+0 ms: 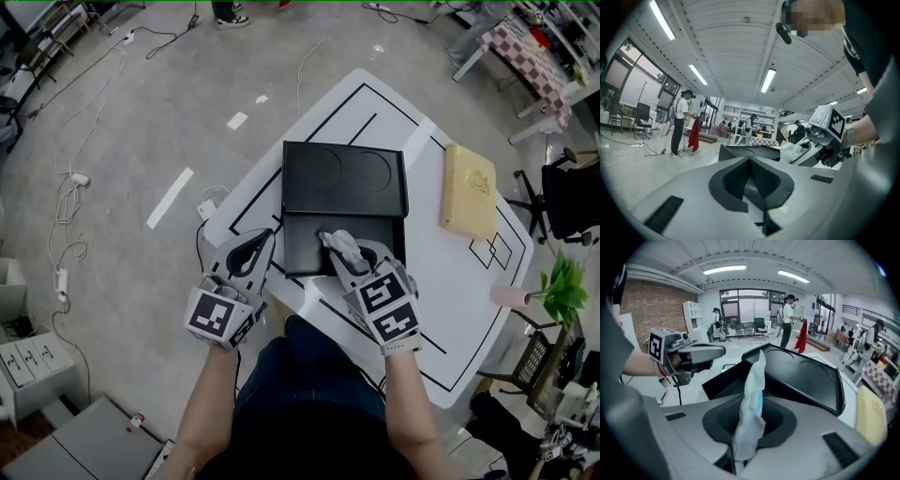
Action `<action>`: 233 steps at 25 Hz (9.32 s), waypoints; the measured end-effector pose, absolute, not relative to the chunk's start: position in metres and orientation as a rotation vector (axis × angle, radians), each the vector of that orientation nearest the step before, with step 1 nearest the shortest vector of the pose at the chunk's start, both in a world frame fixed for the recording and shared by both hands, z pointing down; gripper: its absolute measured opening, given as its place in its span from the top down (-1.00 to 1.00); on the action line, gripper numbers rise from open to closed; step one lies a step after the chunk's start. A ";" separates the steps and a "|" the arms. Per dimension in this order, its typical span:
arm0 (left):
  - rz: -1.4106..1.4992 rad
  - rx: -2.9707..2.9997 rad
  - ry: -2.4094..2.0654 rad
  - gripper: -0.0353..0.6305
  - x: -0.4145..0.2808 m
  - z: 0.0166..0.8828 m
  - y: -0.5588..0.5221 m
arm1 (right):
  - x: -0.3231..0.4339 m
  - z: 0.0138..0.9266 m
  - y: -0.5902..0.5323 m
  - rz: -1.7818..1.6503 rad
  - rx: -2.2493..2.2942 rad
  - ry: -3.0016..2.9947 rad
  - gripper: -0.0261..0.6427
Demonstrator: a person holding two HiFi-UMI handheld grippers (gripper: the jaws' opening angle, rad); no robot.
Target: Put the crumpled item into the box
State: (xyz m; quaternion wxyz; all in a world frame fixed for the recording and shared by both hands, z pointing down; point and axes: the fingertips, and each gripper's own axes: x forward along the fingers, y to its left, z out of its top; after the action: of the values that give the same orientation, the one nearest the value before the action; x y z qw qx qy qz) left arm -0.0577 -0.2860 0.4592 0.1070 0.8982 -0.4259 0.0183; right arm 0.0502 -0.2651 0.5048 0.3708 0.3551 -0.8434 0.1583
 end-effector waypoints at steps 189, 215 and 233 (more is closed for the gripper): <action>0.029 2.651 -1.159 0.86 -0.034 0.442 -0.214 | 0.101 0.416 -0.214 0.413 1.356 -2.548 0.91; 0.020 2.680 -1.240 0.86 -0.032 0.405 -0.170 | 0.122 0.371 -0.155 0.351 1.449 -2.670 0.91; -0.076 2.725 -1.292 0.86 -0.039 0.358 -0.157 | 0.133 0.331 -0.125 0.251 1.506 -2.672 0.91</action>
State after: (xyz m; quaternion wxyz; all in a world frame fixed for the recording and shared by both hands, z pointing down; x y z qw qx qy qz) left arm -0.0395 -0.1567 0.3581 0.0625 0.9015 -0.4275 -0.0253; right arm 0.1330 -0.1254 0.3311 0.0320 0.4892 -0.8677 0.0815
